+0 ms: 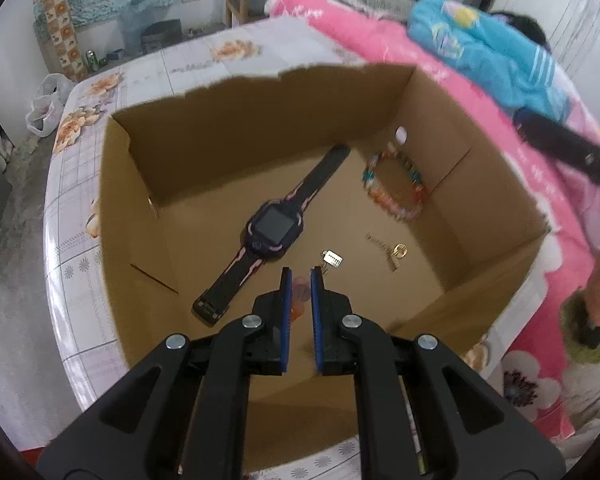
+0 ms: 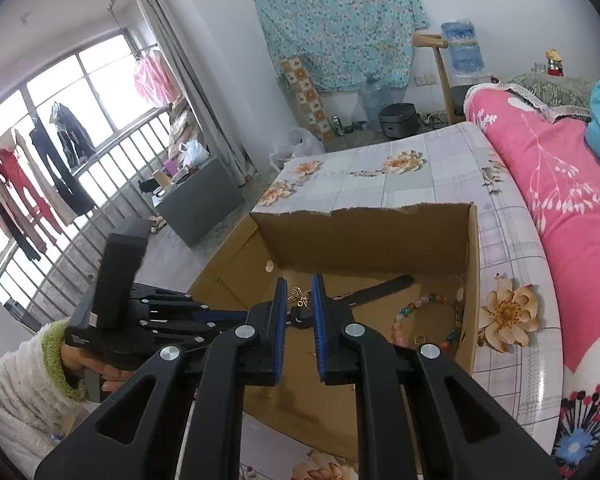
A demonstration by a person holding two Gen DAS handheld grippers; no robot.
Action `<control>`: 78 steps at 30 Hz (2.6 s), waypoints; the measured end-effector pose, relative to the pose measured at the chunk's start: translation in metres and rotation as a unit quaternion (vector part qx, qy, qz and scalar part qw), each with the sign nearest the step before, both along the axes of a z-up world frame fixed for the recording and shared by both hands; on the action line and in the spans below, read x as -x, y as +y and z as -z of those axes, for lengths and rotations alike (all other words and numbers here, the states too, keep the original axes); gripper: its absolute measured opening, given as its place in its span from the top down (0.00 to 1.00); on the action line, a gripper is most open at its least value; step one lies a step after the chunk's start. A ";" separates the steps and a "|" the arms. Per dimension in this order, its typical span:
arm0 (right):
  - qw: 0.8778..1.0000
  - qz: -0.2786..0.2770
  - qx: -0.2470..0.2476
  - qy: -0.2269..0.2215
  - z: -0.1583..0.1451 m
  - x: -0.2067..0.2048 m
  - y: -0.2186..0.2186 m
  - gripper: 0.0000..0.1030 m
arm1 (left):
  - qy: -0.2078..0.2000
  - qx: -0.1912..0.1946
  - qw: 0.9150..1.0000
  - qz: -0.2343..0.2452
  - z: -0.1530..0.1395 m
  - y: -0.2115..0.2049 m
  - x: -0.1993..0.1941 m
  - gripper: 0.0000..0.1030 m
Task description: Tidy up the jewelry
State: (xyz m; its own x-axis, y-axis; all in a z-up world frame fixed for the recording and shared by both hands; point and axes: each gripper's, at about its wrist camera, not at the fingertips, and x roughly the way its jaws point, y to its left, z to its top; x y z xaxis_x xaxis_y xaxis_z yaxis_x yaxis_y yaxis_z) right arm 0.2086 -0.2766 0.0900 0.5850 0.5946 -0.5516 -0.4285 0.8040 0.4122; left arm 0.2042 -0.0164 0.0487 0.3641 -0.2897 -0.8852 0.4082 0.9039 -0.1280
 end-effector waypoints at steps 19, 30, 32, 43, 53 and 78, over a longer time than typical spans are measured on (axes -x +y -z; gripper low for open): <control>0.993 -0.040 0.019 0.110 0.020 -0.046 0.024 0.88 | -0.117 0.029 0.992 -0.043 -0.048 0.029 0.037 0.45; 0.955 -0.049 0.137 0.257 0.080 -0.107 0.080 0.88 | -0.176 0.026 0.982 -0.066 -0.066 0.047 0.057 0.17; 0.950 -0.047 0.153 0.267 0.088 -0.112 0.085 0.88 | -0.176 0.029 0.982 -0.066 -0.065 0.049 0.059 0.17; 0.947 -0.022 0.179 0.266 0.094 -0.117 0.085 0.87 | -0.178 0.026 0.981 -0.074 -0.060 0.056 0.064 0.16; 0.970 -0.010 0.122 0.210 0.039 -0.083 0.052 0.86 | -0.179 0.024 0.981 -0.075 -0.059 0.056 0.071 0.15; 0.966 0.202 -0.047 0.158 0.058 0.033 -0.085 0.52 | -0.078 0.092 0.981 -0.154 0.000 0.081 0.070 0.13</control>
